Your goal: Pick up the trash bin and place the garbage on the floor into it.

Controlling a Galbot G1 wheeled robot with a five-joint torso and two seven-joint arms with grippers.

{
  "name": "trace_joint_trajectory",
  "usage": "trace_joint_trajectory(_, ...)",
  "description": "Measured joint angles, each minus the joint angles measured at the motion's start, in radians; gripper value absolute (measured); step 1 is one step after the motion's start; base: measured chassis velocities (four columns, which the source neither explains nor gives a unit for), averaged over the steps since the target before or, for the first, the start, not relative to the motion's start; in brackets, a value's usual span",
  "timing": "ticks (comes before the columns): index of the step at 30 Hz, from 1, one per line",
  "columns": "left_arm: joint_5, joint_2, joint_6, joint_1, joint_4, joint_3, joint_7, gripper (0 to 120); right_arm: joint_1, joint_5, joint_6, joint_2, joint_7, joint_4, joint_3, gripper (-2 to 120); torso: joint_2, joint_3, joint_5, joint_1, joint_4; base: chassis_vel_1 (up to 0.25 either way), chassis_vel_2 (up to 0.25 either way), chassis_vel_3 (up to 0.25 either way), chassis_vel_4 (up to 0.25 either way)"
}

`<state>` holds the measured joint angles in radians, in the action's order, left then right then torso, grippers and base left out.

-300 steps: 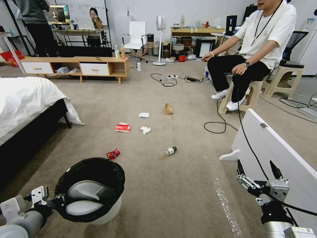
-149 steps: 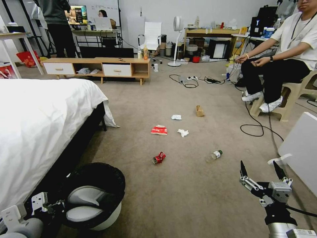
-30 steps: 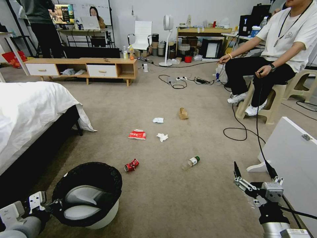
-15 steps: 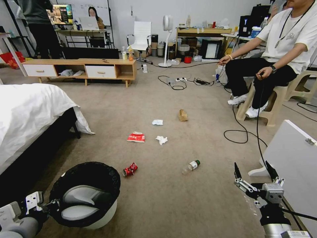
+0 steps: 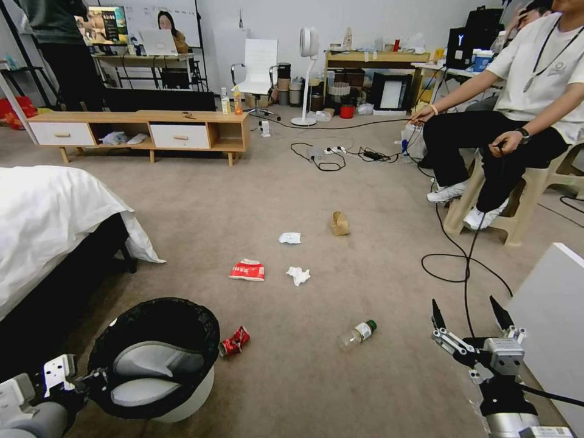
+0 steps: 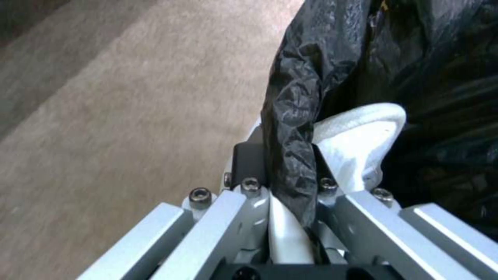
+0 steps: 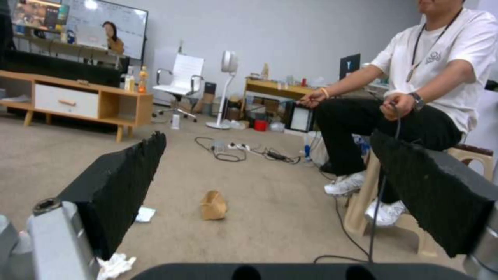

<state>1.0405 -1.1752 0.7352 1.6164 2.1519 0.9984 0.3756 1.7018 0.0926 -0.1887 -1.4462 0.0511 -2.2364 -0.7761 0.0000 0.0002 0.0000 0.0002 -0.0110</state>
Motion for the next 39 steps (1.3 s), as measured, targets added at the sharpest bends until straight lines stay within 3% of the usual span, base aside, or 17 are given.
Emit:
trace_joint_trajectory(10, -0.002, -0.006, 0.0, 0.006, 0.006, 0.006, -0.002, 3, 0.002, -0.001, -0.011, 0.001, 0.005, 0.0, -0.001, 100, 0.0, 0.0, 0.0, 0.0, -0.0001, -0.131, 0.138, 0.121, -0.127)
trace_joint_trajectory(22, -0.001, -0.003, 0.0, 0.009, 0.005, 0.021, -0.004, 3, 0.003, 0.002, -0.016, 0.0, 0.011, -0.001, 0.001, 100, 0.0, 0.0, 0.0, 0.0, 0.0, 0.0, 0.0, 0.0, 0.0)
trace_joint_trajectory(39, 0.031, 0.013, 0.0, -0.009, -0.022, 0.082, -0.003, 3, 0.0, 0.007, -0.008, 0.003, 0.006, 0.002, 0.002, 100, 0.0, 0.0, 0.0, 0.0, 0.0, 0.0, 0.0, 0.0, 0.0)
